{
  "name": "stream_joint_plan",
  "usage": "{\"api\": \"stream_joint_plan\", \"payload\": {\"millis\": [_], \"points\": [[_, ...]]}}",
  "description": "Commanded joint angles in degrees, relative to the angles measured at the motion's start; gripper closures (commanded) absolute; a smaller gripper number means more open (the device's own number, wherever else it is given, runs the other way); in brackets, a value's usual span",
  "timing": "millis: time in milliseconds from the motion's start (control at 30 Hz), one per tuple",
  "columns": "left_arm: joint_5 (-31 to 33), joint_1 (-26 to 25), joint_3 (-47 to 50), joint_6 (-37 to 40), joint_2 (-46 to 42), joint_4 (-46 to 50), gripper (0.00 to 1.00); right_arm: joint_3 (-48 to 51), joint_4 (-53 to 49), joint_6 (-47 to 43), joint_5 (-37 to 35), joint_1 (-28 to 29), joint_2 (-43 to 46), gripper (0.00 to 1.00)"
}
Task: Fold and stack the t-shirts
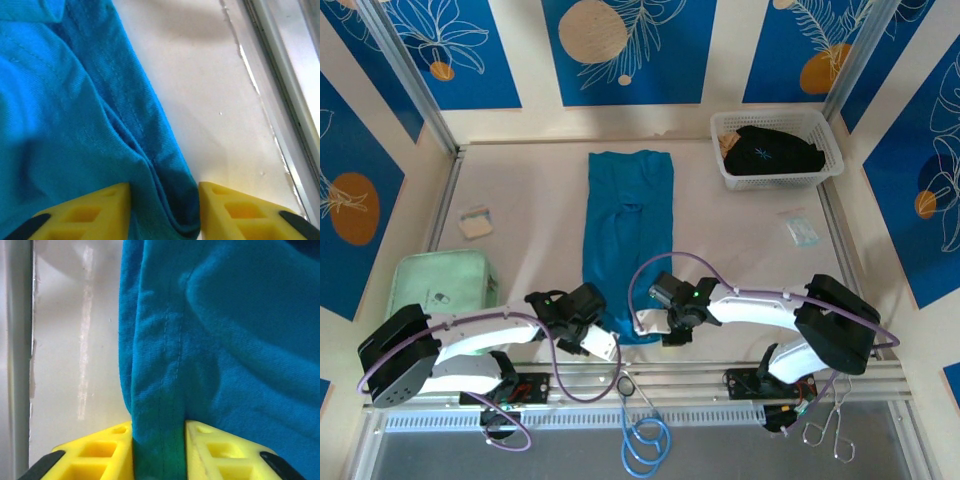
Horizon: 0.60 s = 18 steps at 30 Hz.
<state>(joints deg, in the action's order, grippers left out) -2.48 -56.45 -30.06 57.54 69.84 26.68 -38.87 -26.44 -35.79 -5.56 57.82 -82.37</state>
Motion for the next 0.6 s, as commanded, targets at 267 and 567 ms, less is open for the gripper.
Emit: {"api": "stream_joint_plan", "payload": {"millis": [267,567], "points": [[4.3,0.2,1.94,1.34,-0.14,-4.17,1.0,-0.75,-2.79,-0.34,2.53,-0.04,-0.77,0.95],[6.01,0.2,-1.89,0.46,-7.5,7.01,1.0,-1.56,-8.72,-0.16,3.14,1.65,3.76,1.0]]}}
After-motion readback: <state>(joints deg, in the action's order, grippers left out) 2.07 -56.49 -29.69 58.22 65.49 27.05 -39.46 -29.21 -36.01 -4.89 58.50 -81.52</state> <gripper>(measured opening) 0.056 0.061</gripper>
